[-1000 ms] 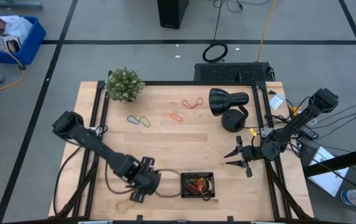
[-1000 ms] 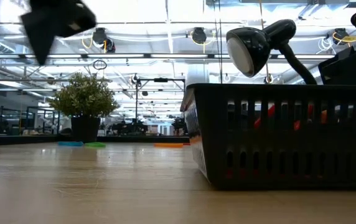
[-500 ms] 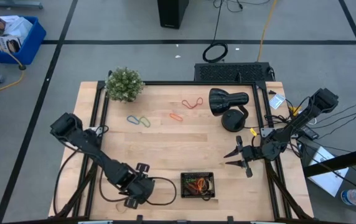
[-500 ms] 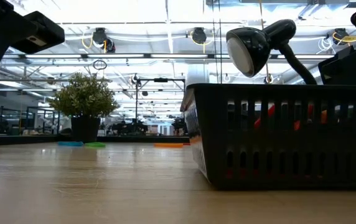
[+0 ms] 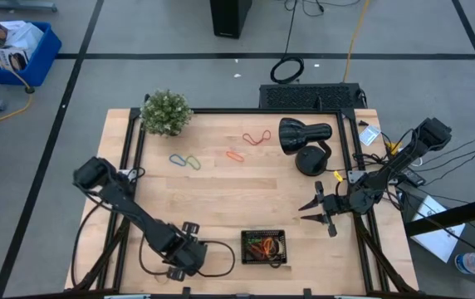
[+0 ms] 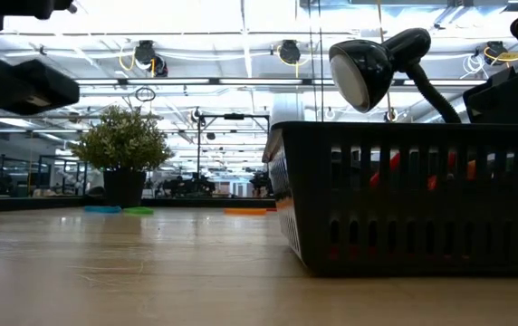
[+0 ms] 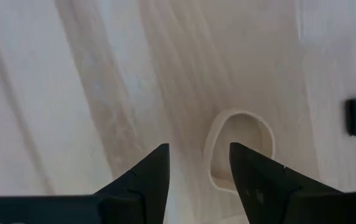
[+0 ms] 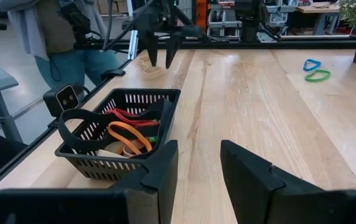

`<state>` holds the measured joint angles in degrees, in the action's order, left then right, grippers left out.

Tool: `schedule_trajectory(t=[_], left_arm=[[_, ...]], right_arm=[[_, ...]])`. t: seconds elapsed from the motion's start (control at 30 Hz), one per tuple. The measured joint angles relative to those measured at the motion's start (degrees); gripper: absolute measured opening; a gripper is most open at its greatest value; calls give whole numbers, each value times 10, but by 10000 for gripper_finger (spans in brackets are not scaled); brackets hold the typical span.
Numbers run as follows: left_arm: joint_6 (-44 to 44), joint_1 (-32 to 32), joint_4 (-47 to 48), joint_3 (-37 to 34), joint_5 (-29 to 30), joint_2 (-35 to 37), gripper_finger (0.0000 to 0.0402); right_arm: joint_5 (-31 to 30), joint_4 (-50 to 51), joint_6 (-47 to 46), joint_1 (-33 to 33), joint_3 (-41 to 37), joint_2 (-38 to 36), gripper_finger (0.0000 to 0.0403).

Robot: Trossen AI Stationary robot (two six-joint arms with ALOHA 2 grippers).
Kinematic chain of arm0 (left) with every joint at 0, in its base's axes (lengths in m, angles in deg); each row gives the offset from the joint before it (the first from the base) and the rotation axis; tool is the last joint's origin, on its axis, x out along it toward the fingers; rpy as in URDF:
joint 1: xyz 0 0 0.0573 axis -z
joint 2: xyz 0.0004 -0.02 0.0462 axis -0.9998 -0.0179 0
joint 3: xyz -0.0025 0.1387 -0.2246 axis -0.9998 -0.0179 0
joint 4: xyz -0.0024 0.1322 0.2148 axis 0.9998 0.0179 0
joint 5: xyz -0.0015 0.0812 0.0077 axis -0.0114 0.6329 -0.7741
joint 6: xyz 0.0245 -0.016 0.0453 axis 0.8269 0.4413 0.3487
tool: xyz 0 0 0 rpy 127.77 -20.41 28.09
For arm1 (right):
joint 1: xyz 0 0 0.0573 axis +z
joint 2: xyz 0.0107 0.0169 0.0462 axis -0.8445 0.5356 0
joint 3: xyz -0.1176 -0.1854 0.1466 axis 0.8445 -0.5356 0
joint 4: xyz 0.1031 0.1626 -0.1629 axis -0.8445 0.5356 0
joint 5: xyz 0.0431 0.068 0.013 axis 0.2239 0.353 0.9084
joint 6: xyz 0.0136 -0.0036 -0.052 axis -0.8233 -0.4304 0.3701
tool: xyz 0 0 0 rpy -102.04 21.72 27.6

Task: Pick and place rubber bands into bin
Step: Put the brown rubber band into the black bin

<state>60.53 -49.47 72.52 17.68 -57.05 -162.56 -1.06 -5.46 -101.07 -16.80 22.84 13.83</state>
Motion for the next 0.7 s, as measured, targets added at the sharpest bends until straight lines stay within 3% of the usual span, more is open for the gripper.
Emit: schedule_trajectory(t=[0.57,0.7], left_arm=[[-12,5,4,3,-31,-49,172],[-19,5,4,2,-19,-50,148]], right_arm=[[0,3,0,0,0,0,116],[0,5,0,0,0,0,116]])
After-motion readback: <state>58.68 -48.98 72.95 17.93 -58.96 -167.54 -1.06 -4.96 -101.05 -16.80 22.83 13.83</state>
